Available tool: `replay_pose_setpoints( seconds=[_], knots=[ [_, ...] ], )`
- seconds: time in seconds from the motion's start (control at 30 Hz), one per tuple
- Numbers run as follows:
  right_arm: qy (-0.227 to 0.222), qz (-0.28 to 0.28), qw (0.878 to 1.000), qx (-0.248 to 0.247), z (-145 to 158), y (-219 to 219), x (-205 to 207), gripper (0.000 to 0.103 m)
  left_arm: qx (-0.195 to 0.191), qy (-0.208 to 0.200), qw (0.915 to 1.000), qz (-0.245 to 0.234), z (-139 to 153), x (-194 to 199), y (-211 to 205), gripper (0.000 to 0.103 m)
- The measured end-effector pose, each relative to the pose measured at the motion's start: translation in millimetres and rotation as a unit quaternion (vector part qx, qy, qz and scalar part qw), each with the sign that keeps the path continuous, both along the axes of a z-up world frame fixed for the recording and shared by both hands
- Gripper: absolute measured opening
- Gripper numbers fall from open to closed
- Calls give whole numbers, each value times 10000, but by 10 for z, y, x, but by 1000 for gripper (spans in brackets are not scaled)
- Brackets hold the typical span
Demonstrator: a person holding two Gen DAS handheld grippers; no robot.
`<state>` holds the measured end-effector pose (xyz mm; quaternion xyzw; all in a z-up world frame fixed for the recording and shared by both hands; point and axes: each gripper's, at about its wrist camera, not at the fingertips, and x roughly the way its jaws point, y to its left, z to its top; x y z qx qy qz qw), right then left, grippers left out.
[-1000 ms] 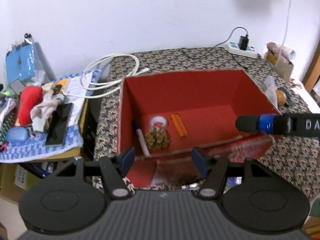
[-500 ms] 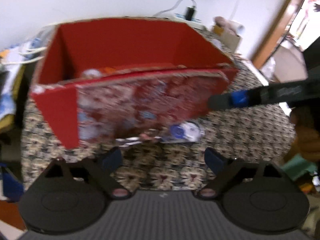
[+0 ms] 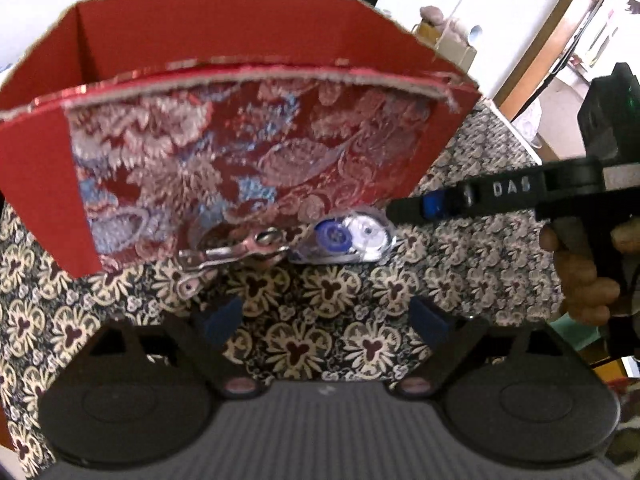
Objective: Organize rigid objects
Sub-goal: 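Move the right tool down to the metal spring clip before the box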
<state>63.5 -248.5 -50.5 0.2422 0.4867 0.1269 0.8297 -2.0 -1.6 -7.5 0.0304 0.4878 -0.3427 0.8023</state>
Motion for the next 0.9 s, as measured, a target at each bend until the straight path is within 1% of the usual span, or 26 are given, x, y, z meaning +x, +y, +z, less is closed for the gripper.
replay_pose_setpoints(
  seconds=[0.1,0.2,0.4,0.47,0.57,0.7,0.77,0.83,0.9],
  knots=[
    [-27,-1,10000,9,-33,52,49,10,82,126,9999,62,-87,-6,28,90],
    [12,5,10000,74,-74,72,90,10,70,224,9996,124,-124,-19,65,90],
    [104,160,9996,201,-87,116,114,10,13,243,9996,113,-106,-58,108,90],
    [259,294,9986,360,-83,172,138,9,-14,259,9996,73,-110,-66,102,90],
    [563,584,9938,762,-95,260,94,9,-70,288,9996,29,-129,-89,120,90],
    [735,1021,9859,1099,-61,424,51,9,-80,293,9995,13,-178,-122,169,90],
    [613,1104,9869,1005,0,446,42,10,-93,311,9995,24,-195,-81,164,90],
    [416,1070,9905,757,61,453,59,11,-143,335,9993,34,-160,-51,243,90],
    [296,1004,9931,531,79,464,97,12,-183,354,9992,23,-159,-21,212,90]
  ],
)
